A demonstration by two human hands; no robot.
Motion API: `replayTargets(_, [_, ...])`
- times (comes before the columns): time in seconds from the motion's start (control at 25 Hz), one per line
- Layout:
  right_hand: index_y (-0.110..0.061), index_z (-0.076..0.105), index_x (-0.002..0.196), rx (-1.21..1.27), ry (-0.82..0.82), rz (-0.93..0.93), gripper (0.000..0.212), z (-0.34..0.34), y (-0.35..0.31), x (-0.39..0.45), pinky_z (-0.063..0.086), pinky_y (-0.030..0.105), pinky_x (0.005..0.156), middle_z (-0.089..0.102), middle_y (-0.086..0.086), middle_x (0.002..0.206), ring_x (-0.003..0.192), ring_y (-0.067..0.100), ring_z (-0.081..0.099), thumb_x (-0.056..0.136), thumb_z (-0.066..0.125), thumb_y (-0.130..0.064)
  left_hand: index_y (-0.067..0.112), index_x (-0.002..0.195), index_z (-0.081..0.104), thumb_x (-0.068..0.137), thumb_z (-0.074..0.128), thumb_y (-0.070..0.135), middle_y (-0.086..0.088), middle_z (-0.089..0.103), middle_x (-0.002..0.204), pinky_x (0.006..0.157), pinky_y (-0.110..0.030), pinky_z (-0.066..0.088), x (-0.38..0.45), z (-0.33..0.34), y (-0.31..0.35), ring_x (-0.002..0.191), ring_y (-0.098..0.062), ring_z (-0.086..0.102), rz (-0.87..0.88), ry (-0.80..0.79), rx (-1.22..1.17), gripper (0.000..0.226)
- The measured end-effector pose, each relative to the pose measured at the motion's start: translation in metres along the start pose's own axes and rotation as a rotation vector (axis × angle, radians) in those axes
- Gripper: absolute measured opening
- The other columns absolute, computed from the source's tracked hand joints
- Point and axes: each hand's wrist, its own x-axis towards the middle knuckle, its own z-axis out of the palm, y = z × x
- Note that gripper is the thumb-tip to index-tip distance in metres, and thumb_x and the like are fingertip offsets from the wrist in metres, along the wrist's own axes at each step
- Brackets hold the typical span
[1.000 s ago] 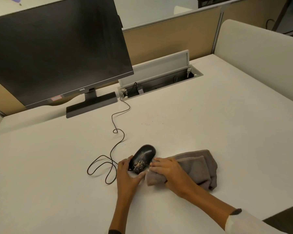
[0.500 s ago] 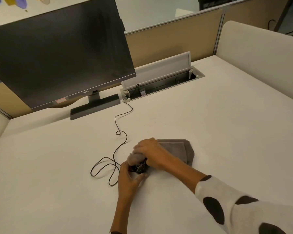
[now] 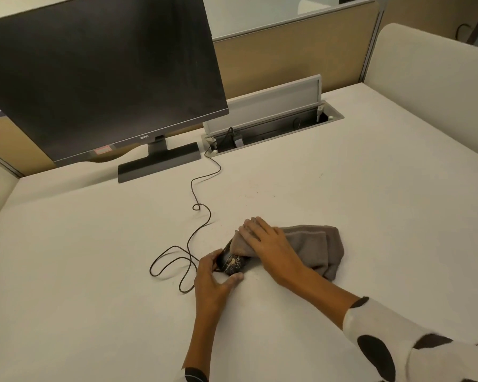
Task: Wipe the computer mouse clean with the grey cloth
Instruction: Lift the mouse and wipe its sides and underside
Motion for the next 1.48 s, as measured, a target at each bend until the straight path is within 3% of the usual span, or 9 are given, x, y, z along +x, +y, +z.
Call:
replayTargets(0.24, [-0.012,0.048,0.132,-0.072,0.050,-0.111,0.073,0.004,-0.025,-0.045,0.041,0.048,0.102,0.047,0.009,0.142,0.132,0.031,0.039,0.066,0.076,0.003,0.014,0.118,0.053,0.063,0.080,0.005,0.001,0.058,0.112,0.080,-0.004,0.041,0.001,-0.001,0.001,0.101,-0.009,0.056,0.029,0.011,0.027,0.061])
replayTargets(0.4, [-0.016,0.044,0.136,0.110,-0.044,-0.219,0.067,-0.003,-0.018,-0.057,0.033,0.047,0.110,0.036,0.006,0.149,0.139,0.026,0.025,0.077,0.063,0.009,0.015,0.116,0.054,0.063,0.080,0.003,-0.003,0.060,0.113,0.084,-0.008,0.042,-0.003,-0.001,0.000,0.102,-0.011,0.057,0.051,0.021,0.017,0.061])
replayTargets(0.56, [-0.013,0.029,0.143,0.300,0.066,0.003,0.085,-0.020,-0.007,-0.038,0.044,0.039,0.102,0.023,0.012,0.154,0.129,0.029,0.040,0.070,0.059,0.020,0.016,0.119,0.053,0.057,0.086,0.009,0.002,0.055,0.115,0.089,-0.013,0.042,-0.001,-0.008,0.000,0.105,-0.009,0.055,0.045,-0.048,0.029,0.071])
replayTargets(0.68, [-0.003,0.035,0.139,0.277,0.106,0.080,0.071,-0.019,-0.013,-0.024,0.042,0.042,0.105,0.039,0.019,0.143,0.131,0.030,0.037,0.075,0.060,0.015,0.014,0.124,0.051,0.061,0.083,0.010,-0.001,0.054,0.119,0.094,-0.022,0.043,-0.002,-0.013,-0.001,0.109,-0.012,0.054,0.031,-0.093,0.014,0.071])
replayTargets(0.92, [0.000,0.060,0.117,0.187,0.135,-0.148,0.060,-0.004,-0.051,-0.045,0.050,0.037,0.094,0.065,0.016,0.117,0.110,0.030,0.059,0.060,0.073,0.015,0.014,0.124,0.052,0.069,0.074,-0.001,-0.001,0.055,0.117,0.087,-0.003,0.041,-0.001,-0.015,-0.002,0.104,-0.003,0.053,0.049,-0.091,0.025,0.061])
replayTargets(1.08, [-0.005,0.060,0.117,0.332,0.055,-0.139,0.057,-0.009,-0.050,-0.046,0.045,0.035,0.098,0.063,0.012,0.118,0.113,0.026,0.054,0.065,0.066,0.015,0.013,0.127,0.051,0.071,0.072,-0.001,-0.003,0.054,0.122,0.087,0.001,0.037,0.000,-0.016,-0.005,0.109,-0.008,0.052,0.048,-0.100,0.023,0.062])
replayTargets(1.28, [-0.002,0.064,0.107,0.250,0.152,-0.011,0.055,-0.021,-0.033,-0.025,0.053,0.043,0.087,0.067,0.013,0.107,0.102,0.030,0.059,0.056,0.072,0.018,0.016,0.126,0.052,0.065,0.080,0.013,0.008,0.054,0.115,0.082,0.000,0.039,0.000,-0.015,-0.005,0.101,-0.007,0.055,0.058,-0.095,0.053,0.067])
replayTargets(1.4, [-0.004,0.065,0.103,0.199,0.104,-0.143,0.046,-0.015,-0.044,-0.023,0.052,0.040,0.087,0.068,0.012,0.104,0.100,0.028,0.060,0.060,0.073,0.012,0.017,0.126,0.051,0.070,0.074,0.002,0.007,0.053,0.114,0.090,-0.009,0.043,0.002,-0.016,-0.006,0.099,0.005,0.051,0.065,-0.085,0.068,0.062])
replayTargets(1.48, [-0.007,0.063,0.104,0.174,0.026,-0.238,0.041,-0.007,-0.055,-0.025,0.048,0.040,0.092,0.067,0.010,0.107,0.103,0.026,0.057,0.067,0.069,0.009,0.015,0.127,0.050,0.076,0.066,-0.002,0.004,0.052,0.119,0.091,-0.003,0.038,0.002,-0.017,-0.007,0.103,0.006,0.049,0.074,-0.078,0.101,0.056])
